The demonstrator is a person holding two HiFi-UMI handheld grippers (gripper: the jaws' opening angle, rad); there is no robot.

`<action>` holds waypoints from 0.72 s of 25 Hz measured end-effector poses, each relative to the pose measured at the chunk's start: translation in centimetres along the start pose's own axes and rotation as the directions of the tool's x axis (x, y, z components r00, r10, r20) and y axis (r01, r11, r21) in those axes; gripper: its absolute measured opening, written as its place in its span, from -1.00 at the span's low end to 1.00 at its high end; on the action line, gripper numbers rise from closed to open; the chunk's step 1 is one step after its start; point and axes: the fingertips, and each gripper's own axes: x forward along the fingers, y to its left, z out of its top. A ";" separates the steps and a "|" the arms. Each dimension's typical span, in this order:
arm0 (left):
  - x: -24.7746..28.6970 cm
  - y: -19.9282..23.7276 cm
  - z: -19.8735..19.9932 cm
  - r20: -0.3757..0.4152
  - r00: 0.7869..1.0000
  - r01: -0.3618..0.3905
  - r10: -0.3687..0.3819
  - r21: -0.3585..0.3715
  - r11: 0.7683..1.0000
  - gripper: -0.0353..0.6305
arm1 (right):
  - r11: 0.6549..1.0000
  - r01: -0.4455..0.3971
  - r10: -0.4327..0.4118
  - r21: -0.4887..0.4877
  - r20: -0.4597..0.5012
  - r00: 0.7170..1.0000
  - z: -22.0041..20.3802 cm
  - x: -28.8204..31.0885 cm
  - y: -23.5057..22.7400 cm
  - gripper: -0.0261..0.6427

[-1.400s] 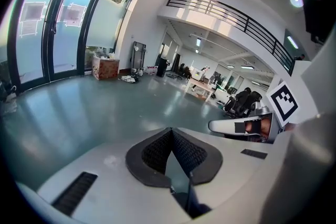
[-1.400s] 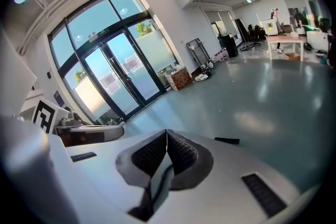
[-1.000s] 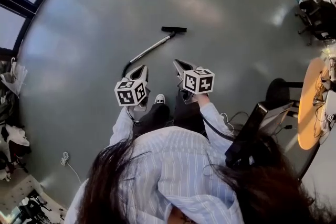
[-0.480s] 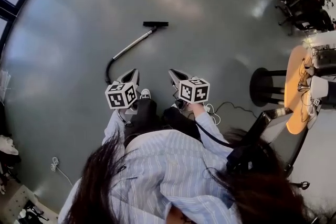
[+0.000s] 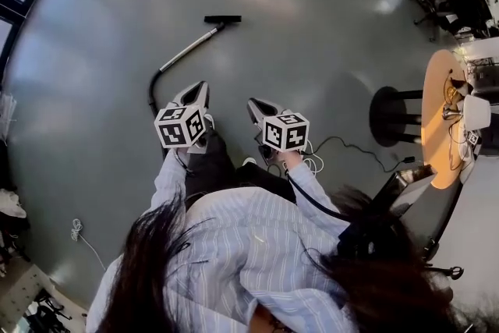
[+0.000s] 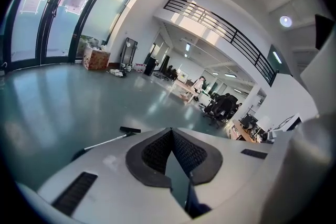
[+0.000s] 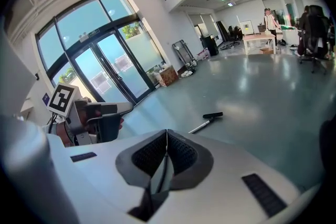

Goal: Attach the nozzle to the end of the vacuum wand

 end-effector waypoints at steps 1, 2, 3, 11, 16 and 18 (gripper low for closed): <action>-0.4 -1.3 -0.8 0.010 1.000 -0.005 0.005 -0.007 1.000 -0.88 | 1.000 -0.005 0.006 -0.008 0.004 1.000 -0.7 -1.0 -0.3 -0.89; -0.9 -2.6 -1.8 0.018 1.000 -0.009 0.009 -0.018 1.000 -0.88 | 1.000 -0.012 0.012 -0.015 0.010 1.000 -1.3 -2.1 -0.7 -0.89; -1.4 -4.0 -2.9 0.024 1.000 -0.011 0.012 -0.030 0.999 -0.88 | 1.000 -0.019 0.019 -0.021 0.016 1.000 -1.9 -3.2 -1.0 -0.89; -4.9 -12.3 -11.7 0.025 0.998 -0.054 0.057 -0.089 0.995 -0.88 | 0.995 -0.083 0.085 -0.060 0.028 0.996 -6.9 -10.2 -3.3 -0.89; -8.5 -12.9 -13.1 0.040 0.994 -0.102 0.105 -0.082 0.991 -0.88 | 0.987 -0.137 0.138 -0.080 0.008 0.990 -9.3 -11.3 -1.1 -0.89; -9.9 -12.4 -12.9 0.051 0.991 -0.118 0.121 -0.072 0.990 -0.88 | 0.984 -0.154 0.155 -0.092 0.006 0.988 -9.6 -11.1 0.4 -0.89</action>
